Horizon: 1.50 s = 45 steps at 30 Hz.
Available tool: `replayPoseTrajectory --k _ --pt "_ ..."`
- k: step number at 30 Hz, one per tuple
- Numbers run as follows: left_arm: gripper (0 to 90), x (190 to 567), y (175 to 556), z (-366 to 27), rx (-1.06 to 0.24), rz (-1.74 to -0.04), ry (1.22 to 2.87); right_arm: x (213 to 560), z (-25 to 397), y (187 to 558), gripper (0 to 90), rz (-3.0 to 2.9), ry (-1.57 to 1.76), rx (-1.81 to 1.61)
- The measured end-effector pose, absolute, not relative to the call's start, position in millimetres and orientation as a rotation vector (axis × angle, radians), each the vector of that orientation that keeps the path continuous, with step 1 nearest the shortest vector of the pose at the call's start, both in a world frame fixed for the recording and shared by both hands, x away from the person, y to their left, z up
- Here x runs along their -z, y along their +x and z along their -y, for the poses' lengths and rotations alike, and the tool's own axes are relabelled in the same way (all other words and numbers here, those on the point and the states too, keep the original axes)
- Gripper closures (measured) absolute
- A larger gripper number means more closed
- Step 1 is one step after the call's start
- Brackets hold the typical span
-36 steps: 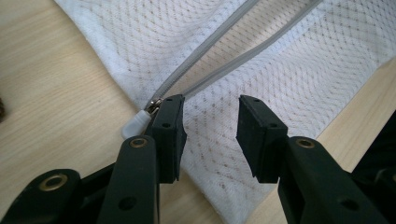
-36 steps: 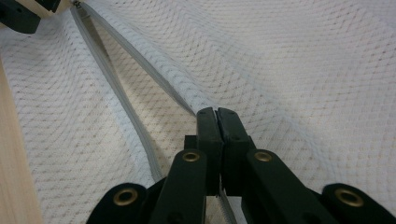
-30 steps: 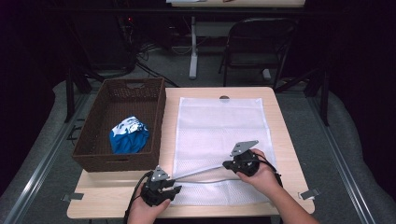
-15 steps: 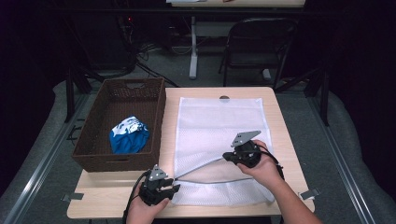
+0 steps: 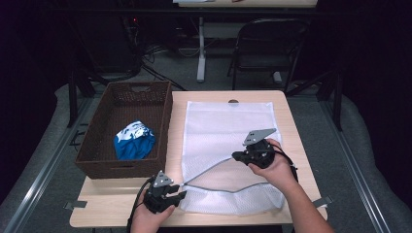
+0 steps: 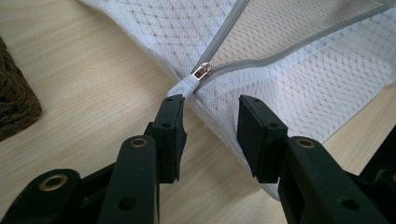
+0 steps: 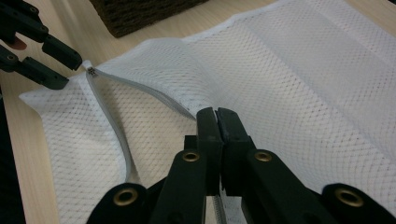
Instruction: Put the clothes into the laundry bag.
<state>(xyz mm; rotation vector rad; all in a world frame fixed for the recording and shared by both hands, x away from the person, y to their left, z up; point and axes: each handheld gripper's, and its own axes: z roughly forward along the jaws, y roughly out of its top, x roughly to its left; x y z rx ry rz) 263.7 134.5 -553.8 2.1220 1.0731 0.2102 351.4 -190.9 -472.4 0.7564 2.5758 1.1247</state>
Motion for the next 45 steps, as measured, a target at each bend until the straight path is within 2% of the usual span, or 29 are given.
replayPoseTrajectory --k 17,29,40,45 --pt "61.1 540.2 261.1 -143.4 -0.222 -1.076 2.092 469.7 194.3 347.0 88.3 -2.551 0.785 -1.158" --pt "60.5 496.7 256.7 -151.5 -0.284 -1.035 2.072 468.6 197.5 349.3 88.3 -2.578 0.821 -1.148" --pt "60.2 469.9 274.7 -172.4 -0.339 -1.081 2.077 464.8 196.8 348.0 88.3 -2.594 0.78 -1.057" --pt "55.8 462.9 286.3 -179.6 -0.348 -1.115 2.081 465.3 197.2 348.0 88.3 -2.599 0.785 -1.057"
